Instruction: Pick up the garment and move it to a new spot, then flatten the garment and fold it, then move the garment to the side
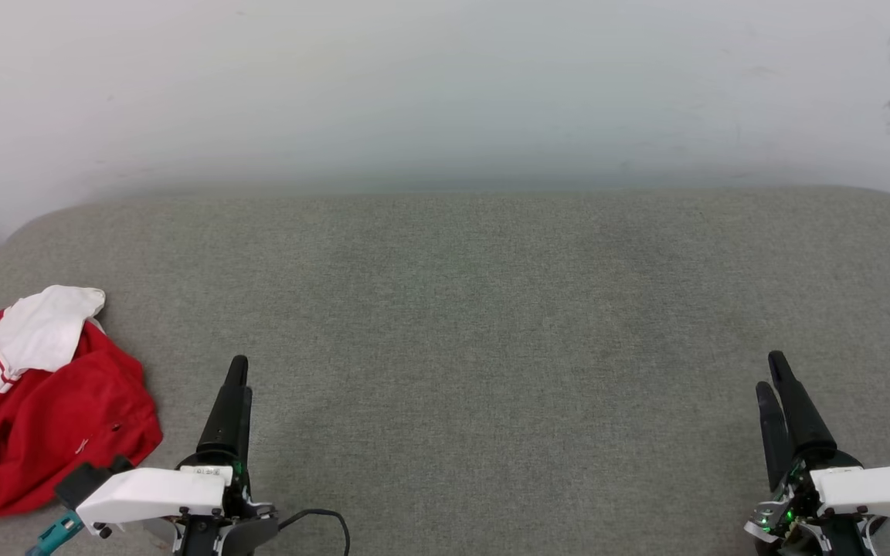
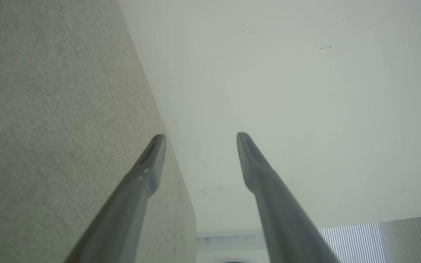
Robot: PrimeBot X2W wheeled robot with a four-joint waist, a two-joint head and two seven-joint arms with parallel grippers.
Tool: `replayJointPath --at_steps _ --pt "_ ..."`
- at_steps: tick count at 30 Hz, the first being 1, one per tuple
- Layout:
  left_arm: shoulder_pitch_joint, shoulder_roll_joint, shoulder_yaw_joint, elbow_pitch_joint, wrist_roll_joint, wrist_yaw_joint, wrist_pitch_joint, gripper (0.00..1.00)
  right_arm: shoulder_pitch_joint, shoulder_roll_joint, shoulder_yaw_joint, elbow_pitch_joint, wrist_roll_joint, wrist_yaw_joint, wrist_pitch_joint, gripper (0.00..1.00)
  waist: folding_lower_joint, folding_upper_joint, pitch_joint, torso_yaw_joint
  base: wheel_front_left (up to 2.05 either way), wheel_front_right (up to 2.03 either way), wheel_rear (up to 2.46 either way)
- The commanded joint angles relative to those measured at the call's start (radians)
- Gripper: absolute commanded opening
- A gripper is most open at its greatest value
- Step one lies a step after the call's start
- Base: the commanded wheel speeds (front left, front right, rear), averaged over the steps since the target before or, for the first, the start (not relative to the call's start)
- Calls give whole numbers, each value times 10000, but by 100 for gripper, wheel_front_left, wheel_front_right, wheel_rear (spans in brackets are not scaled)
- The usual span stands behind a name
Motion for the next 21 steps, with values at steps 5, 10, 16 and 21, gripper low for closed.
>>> replayJointPath --at_steps 5,10,16,21 --pt "-208 20 -149 -534 990 -1 -309 100 -90 -174 191 -285 -1239 2 -324 100 0 -1 -7 25 0 0 0" --pt "-199 22 -265 -677 1973 -1 -506 100 -82 -174 254 -400 -2284 2 -524 100 0 -1 -12 40 0 0 0" --pt "-169 24 -342 -751 3165 -1 -690 100 -84 -136 301 -515 -3398 2 -687 100 0 -1 -20 52 0 0 0" --pt "-168 26 -402 -782 4329 -1 -869 100 -80 -122 289 -657 -4776 3 -707 100 0 -1 -25 63 0 0 0"
